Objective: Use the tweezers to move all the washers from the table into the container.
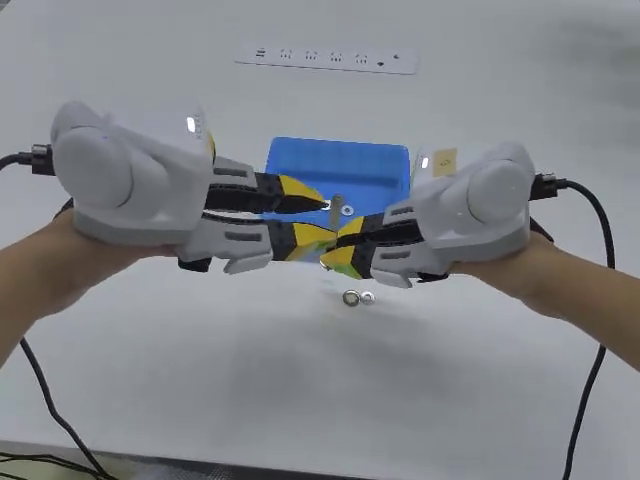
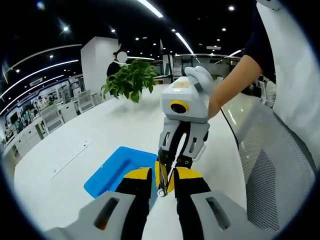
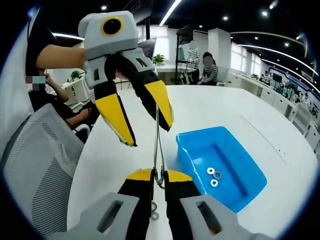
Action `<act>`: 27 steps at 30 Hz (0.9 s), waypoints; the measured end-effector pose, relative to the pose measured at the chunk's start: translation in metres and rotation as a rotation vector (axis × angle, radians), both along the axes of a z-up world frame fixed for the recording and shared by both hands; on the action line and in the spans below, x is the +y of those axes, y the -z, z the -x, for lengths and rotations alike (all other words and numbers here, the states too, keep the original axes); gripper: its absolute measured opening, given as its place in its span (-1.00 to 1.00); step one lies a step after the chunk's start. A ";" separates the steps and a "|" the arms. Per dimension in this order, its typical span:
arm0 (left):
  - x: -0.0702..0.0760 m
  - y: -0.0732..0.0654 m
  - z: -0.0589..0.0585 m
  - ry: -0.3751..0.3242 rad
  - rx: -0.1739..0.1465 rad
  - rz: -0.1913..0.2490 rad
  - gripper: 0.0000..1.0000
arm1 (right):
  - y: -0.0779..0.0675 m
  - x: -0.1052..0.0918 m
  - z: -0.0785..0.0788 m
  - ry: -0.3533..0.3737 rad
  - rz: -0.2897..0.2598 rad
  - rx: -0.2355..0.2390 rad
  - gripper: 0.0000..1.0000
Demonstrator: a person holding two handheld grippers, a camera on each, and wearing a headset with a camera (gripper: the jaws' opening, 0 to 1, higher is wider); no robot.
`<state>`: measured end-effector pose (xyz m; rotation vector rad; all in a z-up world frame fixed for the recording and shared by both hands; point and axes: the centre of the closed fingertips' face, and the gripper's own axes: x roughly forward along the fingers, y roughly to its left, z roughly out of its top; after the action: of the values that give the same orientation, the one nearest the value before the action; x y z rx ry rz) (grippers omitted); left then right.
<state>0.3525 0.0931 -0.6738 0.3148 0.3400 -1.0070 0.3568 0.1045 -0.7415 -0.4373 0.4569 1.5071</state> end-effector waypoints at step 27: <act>0.059 -0.012 0.023 -0.243 -0.005 0.122 0.41 | -0.063 0.018 -0.067 0.052 -0.071 -0.098 -0.83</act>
<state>0.3293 0.1522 -0.6619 0.1605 0.3032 -0.7843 0.4241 0.1222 -0.6787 -0.4375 0.3344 1.4401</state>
